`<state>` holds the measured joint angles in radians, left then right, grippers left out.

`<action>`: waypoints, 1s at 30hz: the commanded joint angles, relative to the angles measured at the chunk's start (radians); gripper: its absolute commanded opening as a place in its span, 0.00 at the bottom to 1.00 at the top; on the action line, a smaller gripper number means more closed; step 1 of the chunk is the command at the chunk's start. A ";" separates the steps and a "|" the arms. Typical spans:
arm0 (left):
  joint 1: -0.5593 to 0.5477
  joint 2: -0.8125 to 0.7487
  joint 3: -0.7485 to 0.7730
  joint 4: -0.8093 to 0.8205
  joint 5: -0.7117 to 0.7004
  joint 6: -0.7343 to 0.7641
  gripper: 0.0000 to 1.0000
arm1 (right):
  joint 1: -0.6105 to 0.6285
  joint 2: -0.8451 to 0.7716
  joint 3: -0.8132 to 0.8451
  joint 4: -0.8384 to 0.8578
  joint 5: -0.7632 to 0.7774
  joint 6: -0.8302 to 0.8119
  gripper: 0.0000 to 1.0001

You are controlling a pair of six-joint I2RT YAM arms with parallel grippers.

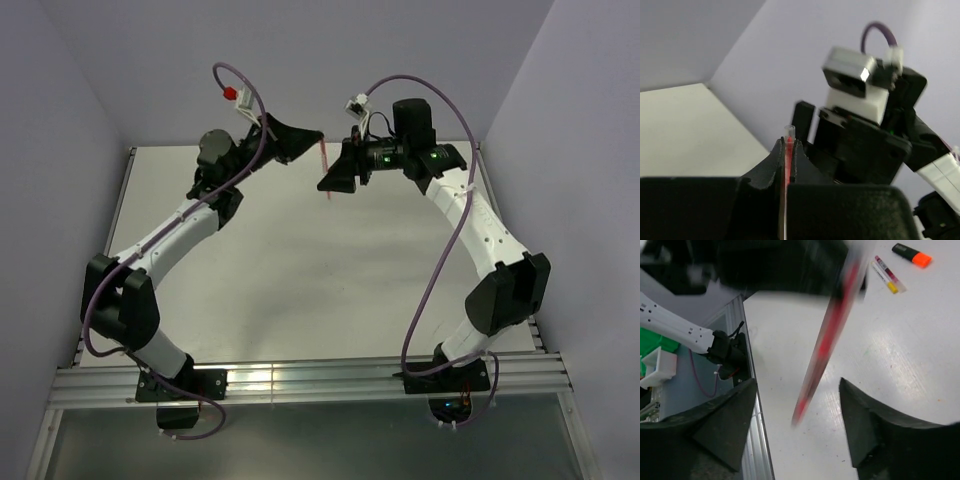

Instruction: Insert the pens into the pen caps

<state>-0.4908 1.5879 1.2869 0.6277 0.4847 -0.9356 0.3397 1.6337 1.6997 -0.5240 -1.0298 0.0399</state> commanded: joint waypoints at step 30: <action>0.284 0.312 0.150 -1.349 -0.147 2.253 0.00 | -0.145 -0.138 -0.314 -0.045 0.215 -0.176 0.92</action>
<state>-0.2089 1.8805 1.4391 -0.7208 0.3645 1.1526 0.1932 1.4925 1.3373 -0.5686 -0.8265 -0.1314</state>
